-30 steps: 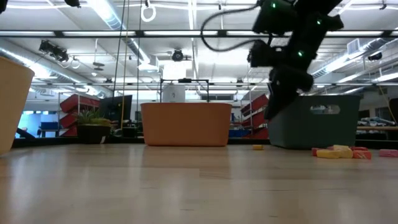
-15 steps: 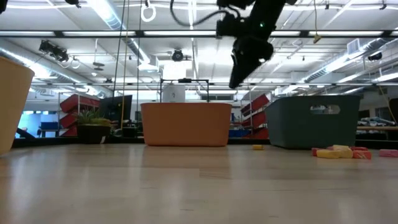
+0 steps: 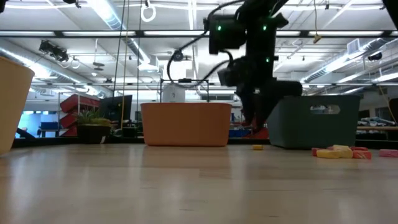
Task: Sort candy
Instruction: Put the yellow candy into the yellow bin
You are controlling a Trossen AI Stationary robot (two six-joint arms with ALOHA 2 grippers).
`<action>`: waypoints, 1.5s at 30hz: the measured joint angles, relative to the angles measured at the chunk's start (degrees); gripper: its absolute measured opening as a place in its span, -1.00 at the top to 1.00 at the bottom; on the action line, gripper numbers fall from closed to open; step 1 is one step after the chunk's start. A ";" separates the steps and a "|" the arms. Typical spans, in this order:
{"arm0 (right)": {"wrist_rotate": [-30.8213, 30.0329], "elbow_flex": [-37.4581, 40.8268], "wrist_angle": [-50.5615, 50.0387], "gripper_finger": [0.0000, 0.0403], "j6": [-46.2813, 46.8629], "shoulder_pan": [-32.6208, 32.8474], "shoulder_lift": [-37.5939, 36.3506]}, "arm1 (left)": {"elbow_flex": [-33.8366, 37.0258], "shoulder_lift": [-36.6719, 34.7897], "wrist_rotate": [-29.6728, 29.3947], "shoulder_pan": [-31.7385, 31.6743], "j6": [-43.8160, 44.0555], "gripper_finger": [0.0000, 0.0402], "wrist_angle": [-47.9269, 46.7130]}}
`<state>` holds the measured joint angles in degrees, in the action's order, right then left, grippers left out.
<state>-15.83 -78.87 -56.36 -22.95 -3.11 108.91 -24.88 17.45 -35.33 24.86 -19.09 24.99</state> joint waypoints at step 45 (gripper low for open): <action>2.04 3.15 5.12 0.13 -20.78 -6.35 5.37 | 0.02 -0.02 -1.29 0.00 -0.39 0.67 -0.22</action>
<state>-13.79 -75.72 -51.24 -43.72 -9.47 114.28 -24.86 17.43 -36.62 24.86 -19.49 24.77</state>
